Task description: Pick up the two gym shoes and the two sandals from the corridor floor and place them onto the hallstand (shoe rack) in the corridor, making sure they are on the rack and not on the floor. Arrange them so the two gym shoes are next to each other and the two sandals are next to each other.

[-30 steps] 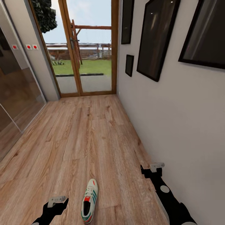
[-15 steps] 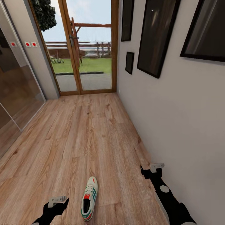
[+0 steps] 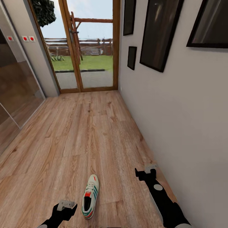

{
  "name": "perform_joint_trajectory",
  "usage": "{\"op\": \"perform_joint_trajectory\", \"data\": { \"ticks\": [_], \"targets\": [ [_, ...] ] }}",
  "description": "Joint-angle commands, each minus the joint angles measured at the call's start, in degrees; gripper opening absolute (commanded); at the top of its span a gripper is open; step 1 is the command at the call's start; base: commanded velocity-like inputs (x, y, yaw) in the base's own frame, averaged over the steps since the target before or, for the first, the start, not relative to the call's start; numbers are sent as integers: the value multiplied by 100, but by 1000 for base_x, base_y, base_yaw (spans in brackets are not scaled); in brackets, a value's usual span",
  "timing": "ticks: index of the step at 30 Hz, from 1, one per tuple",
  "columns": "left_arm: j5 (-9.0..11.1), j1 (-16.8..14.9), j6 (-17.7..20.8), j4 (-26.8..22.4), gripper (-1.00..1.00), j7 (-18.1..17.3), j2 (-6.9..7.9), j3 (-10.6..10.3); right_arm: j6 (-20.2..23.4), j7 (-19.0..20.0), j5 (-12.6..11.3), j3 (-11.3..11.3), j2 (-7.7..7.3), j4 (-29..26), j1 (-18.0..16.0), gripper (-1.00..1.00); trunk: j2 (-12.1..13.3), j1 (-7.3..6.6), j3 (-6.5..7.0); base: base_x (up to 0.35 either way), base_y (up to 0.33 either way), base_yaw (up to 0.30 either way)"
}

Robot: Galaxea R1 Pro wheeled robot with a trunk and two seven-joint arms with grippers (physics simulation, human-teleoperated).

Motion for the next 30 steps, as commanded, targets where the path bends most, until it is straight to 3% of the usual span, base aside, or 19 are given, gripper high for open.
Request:
{"op": "perform_joint_trajectory", "data": {
  "ticks": [1, 6, 7, 9, 10, 14, 18, 30],
  "targets": [
    [0, -4, -17, 1, 100, -10, 1, -25, 124, -19, 60, 29, 29, -111, -1, 100, -43, 21, -32, 0, 0, 0],
    [12, -6, -10, -14, 100, -7, -2, -72, 672, -14, 57, 199, 113, -757, -1, 100, -244, 131, -168, 0, 0, 0],
    [16, -6, -6, -28, 100, -6, -6, -89, 1257, 117, 53, 384, 142, -1407, -1, 100, -284, 153, -195, 0, 0, 0],
    [17, -7, -3, -34, 100, -6, -8, -94, 1572, 271, 52, 489, 160, -1722, -1, 100, -364, 197, -249, 0, 0, 0],
    [17, -14, 0, -39, 100, -8, -27, -99, 2035, 559, 52, 642, 220, -2166, -2, 100, -404, 219, -276, 0, 0, 0],
    [18, -27, 2, -37, 100, -12, -76, -106, 2689, 974, 51, 807, 460, -2828, -2, 100, -565, 307, -385, 0, 0, 0],
    [18, -31, 2, -32, 100, -14, -102, -104, 2990, 1135, 51, 870, 676, -3234, -1, 100, -725, 395, -493, 0, 0, 0],
    [-17, -49, 3, -42, 100, 3, -249, -111, 3123, 1422, -23, 926, 676, -3451, -1, 100, -741, 426, -868, 0, 0, 0]
  ]
}}
